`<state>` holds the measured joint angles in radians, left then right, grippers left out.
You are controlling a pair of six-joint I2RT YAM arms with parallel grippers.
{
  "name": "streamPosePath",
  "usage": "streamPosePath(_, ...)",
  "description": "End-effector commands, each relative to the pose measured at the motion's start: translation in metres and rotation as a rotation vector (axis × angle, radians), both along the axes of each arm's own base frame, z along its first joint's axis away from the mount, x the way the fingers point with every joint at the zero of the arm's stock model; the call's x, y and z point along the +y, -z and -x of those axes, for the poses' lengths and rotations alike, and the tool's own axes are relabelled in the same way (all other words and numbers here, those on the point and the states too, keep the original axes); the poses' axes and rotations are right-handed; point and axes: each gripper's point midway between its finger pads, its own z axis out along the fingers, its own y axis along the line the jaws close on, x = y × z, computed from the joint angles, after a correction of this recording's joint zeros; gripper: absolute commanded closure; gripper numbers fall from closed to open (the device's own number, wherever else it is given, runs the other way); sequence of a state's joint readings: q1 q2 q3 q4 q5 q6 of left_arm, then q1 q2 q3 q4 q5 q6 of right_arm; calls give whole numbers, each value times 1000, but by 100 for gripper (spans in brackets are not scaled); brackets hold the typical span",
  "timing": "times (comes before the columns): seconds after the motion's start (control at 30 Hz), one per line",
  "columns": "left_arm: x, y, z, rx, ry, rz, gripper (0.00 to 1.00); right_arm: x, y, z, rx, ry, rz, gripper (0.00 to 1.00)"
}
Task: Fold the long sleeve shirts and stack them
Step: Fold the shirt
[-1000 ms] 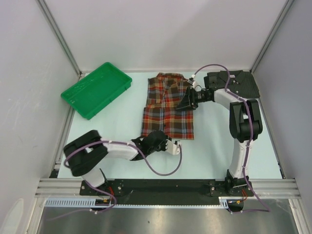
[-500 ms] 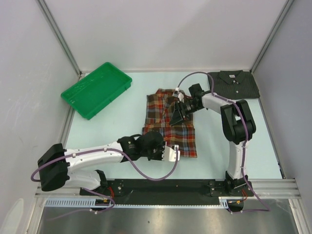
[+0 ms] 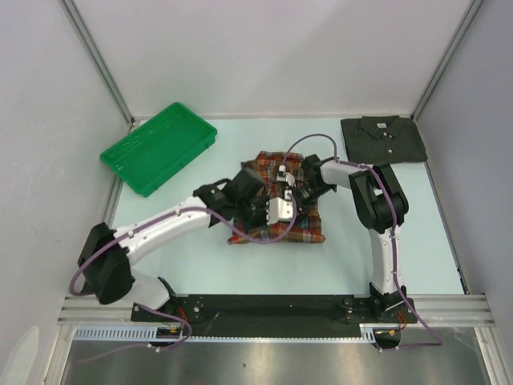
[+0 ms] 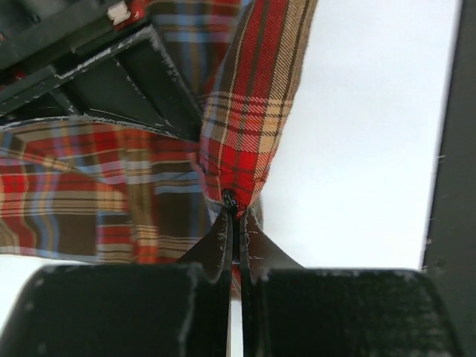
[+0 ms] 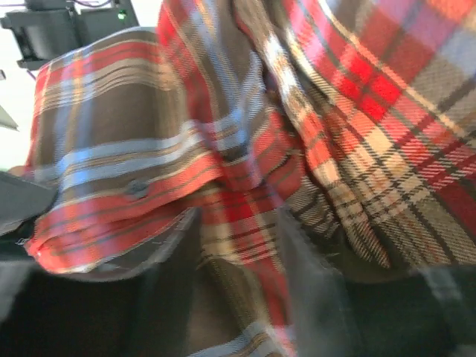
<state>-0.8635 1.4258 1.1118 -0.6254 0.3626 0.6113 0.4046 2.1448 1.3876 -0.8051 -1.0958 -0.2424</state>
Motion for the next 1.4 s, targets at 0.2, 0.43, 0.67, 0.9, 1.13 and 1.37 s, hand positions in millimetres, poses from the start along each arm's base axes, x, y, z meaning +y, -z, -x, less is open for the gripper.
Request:
streamPosePath(0.2, -8, -6, -91, 128, 106, 30, 89, -57, -88, -98, -271, 160, -30, 15)
streamPosePath(0.43, -21, 26, -136, 201, 150, 46, 83, -98, -91, -88, -285, 226, -15, 4)
streamPosePath(0.67, -20, 67, -148, 267, 119, 10, 82, -94, -57, -87, -297, 266, 14, 4)
streamPosePath(0.9, -26, 70, -165, 267, 53, 29, 76, -89, -40, -90, -326, 267, 59, 42)
streamPosePath(1.13, 18, 33, -173, 379, -185, 91, 49, -93, -35, -97, -363, 306, 85, 90)
streamPosePath(1.37, 95, 32, -180, 576, -560, 205, 29, -96, -33, -108, -409, 321, 94, 100)
